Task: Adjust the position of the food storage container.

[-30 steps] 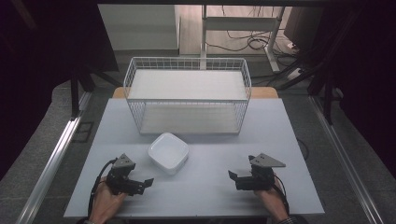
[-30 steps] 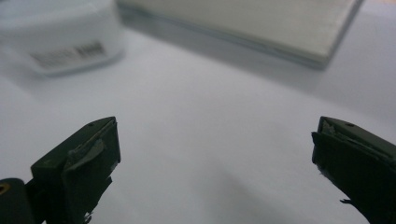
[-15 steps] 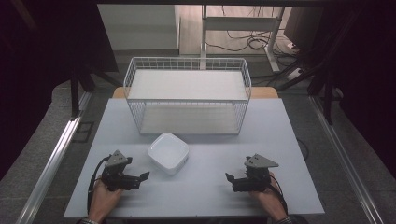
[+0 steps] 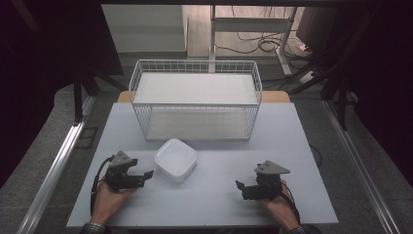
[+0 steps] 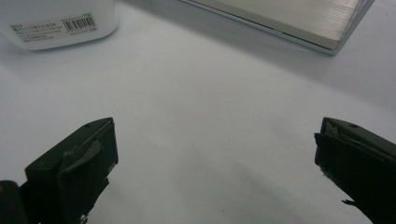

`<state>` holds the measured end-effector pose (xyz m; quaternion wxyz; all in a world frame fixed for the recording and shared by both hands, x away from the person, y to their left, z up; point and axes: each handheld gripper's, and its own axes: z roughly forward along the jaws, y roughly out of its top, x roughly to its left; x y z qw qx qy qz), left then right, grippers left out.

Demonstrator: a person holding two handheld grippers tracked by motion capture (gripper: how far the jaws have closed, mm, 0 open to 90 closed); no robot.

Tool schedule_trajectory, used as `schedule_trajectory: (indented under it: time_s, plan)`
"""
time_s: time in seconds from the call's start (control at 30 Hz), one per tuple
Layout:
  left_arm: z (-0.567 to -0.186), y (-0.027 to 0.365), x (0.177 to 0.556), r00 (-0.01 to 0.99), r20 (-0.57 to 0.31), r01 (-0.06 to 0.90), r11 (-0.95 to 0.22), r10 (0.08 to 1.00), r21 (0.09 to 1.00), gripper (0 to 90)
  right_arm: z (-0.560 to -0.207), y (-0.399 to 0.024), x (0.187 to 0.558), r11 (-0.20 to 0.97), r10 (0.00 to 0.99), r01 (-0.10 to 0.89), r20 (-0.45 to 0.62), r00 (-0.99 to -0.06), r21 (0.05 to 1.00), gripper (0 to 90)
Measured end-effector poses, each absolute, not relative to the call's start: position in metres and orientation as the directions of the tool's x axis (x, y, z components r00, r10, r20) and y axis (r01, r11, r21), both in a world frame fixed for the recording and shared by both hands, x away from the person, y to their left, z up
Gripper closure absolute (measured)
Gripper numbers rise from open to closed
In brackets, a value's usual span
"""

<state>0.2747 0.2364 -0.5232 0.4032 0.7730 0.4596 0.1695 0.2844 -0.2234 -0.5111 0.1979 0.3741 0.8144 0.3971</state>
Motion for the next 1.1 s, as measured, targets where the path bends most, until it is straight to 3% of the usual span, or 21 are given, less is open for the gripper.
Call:
schedule_trajectory:
  time_s: [0.13, 0.17, 0.2, 0.23, 0.3, 0.43, 0.97, 1.1]
  plan:
    - [-0.522, 0.239, 0.289, 0.494, -0.106, 0.569, -0.229, 0.863, 0.79, 43.5, -0.511, -0.222, 0.286, 0.405, 0.762, 0.464, -0.01, -0.648, 0.788, 0.0]
    - [-0.522, 0.239, 0.293, 0.488, -0.096, 0.569, -0.233, 0.867, 0.789, 55.8, -0.51, -0.222, 0.287, 0.401, 0.76, 0.469, 0.001, -0.65, 0.787, 0.0]
    - [-0.521, 0.239, 0.298, 0.48, -0.089, 0.568, -0.232, 0.873, 0.79, 55.8, -0.51, -0.222, 0.287, 0.401, 0.76, 0.469, 0.001, -0.65, 0.787, 0.0]
    - [-0.522, 0.239, 0.308, 0.474, -0.098, 0.569, -0.22, 0.875, 0.792, 67.6, -0.51, -0.221, 0.287, 0.4, 0.758, 0.47, 0.005, -0.653, 0.787, 0.0]
    - [-0.522, 0.236, 0.318, 0.476, -0.111, 0.573, -0.212, 0.872, 0.792, 78.2, -0.508, -0.22, 0.288, 0.405, 0.755, 0.463, -0.002, -0.656, 0.788, 0.0]
    - [-0.528, 0.227, 0.335, 0.494, -0.115, 0.581, -0.23, 0.862, 0.781, 89.8, -0.507, -0.219, 0.288, 0.41, 0.748, 0.463, 0.0, -0.663, 0.786, 0.0]
    - [-0.529, 0.209, 0.333, 0.552, -0.166, 0.614, -0.264, 0.817, 0.744, 90.0, -0.505, -0.215, 0.288, 0.423, 0.722, 0.481, 0.035, -0.691, 0.768, 0.2]
    - [-0.527, 0.202, 0.326, 0.572, -0.174, 0.615, -0.278, 0.802, 0.738, 90.0, -0.504, -0.215, 0.289, 0.41, 0.722, 0.486, 0.051, -0.69, 0.772, 8.9]
